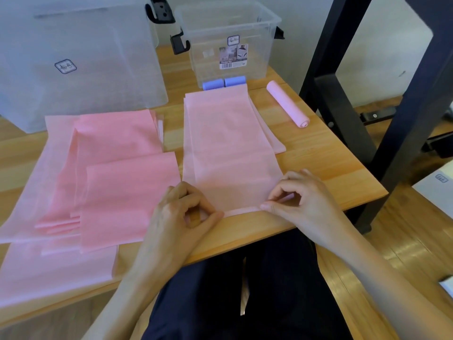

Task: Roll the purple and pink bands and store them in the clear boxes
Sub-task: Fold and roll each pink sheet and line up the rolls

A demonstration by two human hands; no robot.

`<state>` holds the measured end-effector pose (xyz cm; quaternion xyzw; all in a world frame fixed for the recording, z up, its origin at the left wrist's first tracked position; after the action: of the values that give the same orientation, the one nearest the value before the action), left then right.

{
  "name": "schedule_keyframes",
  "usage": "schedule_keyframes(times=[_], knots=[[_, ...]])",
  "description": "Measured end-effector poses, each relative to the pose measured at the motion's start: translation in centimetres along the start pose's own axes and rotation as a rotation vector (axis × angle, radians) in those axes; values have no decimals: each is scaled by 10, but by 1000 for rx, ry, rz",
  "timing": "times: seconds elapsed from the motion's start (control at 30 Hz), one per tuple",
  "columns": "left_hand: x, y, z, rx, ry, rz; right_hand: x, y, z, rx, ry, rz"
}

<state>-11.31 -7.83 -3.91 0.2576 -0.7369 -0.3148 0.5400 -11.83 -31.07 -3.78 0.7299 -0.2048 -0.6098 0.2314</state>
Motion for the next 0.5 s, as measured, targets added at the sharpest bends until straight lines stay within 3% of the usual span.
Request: schedule_keyframes(times=[0.17, 0.37, 0.5], knots=[[0, 1, 1, 9, -64, -7, 2, -2, 4, 66, 19, -45], [3, -6, 5, 26, -338, -163, 4, -3, 12, 66, 131, -49], [6, -7, 8, 67, -406, -230, -1, -5, 13, 122, 375, 239]])
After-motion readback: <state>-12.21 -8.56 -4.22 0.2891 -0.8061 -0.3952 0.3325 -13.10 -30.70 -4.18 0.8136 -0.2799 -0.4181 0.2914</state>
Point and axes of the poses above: each hand's wrist, its own z-axis away from the middle knuckle, its own y-axis out of the back of the hand, x = y × z, the point moved 3 cm from there along -z, towards the middle knuckle, and after that the axes turned 6 degrees about -z, right-handed, at the moved point
